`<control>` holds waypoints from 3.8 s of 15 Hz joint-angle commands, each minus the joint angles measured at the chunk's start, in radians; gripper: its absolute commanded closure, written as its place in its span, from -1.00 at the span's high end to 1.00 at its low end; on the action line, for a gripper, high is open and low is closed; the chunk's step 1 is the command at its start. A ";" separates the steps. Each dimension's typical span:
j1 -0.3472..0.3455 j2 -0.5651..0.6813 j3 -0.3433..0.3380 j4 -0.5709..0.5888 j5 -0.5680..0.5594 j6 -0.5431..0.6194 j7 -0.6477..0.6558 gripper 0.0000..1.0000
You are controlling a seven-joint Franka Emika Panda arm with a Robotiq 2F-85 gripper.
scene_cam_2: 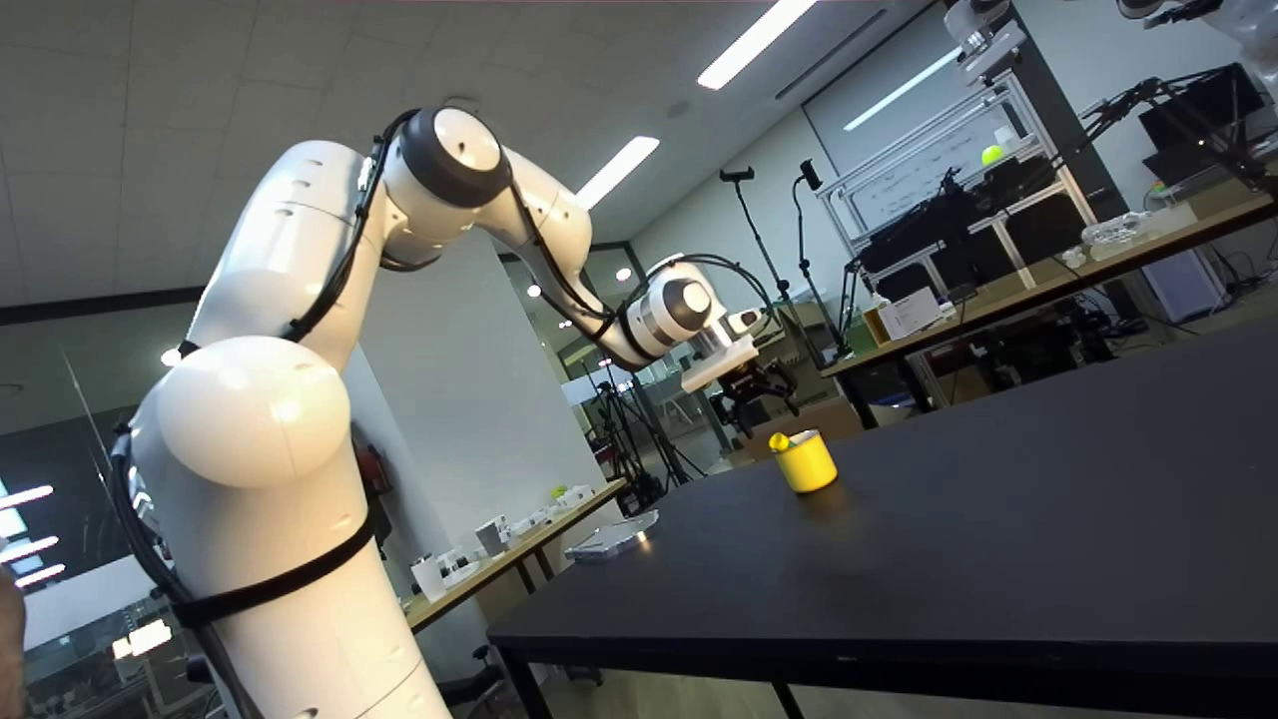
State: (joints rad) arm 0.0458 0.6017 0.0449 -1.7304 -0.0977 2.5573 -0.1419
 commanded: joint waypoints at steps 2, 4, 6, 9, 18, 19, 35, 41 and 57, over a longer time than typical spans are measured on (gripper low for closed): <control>0.021 0.026 -0.015 -0.002 -0.005 0.041 0.054 1.00; 0.028 0.035 -0.020 -0.006 -0.009 0.064 0.066 0.47; 0.028 0.040 -0.017 -0.009 -0.005 0.084 0.069 0.19; 0.030 0.048 -0.018 -0.017 0.000 0.113 0.082 -0.23; 0.008 -0.007 -0.017 0.020 0.041 -0.040 0.111 -0.80; 0.000 -0.028 -0.014 0.022 0.056 -0.061 0.108 -0.80; -0.111 -0.159 -0.182 0.087 -0.021 -0.507 0.178 -0.80; -0.213 -0.123 -0.167 0.074 0.127 -0.589 0.121 -0.80; -0.270 -0.049 -0.139 -0.021 0.298 -0.516 0.079 -0.80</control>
State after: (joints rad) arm -0.2030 0.5613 -0.1118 -1.7342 0.1661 2.0322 -0.0503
